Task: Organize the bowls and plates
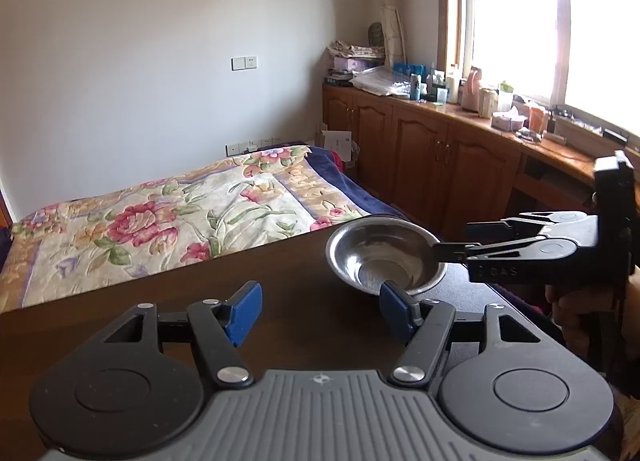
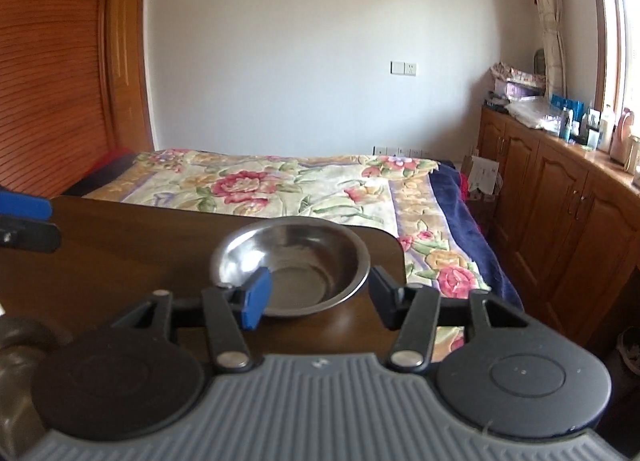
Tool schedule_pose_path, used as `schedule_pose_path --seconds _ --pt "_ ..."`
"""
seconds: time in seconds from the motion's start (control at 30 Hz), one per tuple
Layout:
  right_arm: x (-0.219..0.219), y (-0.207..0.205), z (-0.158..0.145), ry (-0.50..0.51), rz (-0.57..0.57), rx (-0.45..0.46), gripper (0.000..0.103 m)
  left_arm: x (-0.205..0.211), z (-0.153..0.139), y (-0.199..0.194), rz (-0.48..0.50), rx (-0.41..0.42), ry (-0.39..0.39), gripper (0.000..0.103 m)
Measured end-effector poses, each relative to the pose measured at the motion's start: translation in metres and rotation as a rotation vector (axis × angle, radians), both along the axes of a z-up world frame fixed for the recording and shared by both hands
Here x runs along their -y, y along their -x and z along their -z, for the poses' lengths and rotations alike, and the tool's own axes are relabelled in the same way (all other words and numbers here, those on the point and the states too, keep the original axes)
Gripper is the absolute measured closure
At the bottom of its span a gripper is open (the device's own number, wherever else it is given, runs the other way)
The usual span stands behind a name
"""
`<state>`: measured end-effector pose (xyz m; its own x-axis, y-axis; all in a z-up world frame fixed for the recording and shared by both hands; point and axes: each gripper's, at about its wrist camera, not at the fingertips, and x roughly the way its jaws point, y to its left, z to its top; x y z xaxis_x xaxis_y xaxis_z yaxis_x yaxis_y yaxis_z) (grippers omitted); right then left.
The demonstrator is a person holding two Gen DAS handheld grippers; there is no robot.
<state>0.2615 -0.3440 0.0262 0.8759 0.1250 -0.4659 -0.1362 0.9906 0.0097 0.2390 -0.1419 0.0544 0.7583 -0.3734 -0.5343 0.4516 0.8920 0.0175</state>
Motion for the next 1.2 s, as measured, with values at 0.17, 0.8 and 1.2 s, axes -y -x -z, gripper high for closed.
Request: schedule_pose_path --seconds 0.17,0.8,1.2 --pt "0.012 -0.018 0.007 -0.046 0.007 -0.051 0.045 0.013 0.003 -0.019 0.010 -0.026 -0.011 0.012" --pt "0.019 -0.044 0.021 -0.099 -0.023 -0.138 0.066 0.043 0.028 -0.084 0.012 -0.211 0.005 0.024" --pt "0.020 -0.047 0.021 -0.112 -0.032 -0.140 0.068 0.051 0.041 -0.112 -0.009 -0.306 0.022 0.050"
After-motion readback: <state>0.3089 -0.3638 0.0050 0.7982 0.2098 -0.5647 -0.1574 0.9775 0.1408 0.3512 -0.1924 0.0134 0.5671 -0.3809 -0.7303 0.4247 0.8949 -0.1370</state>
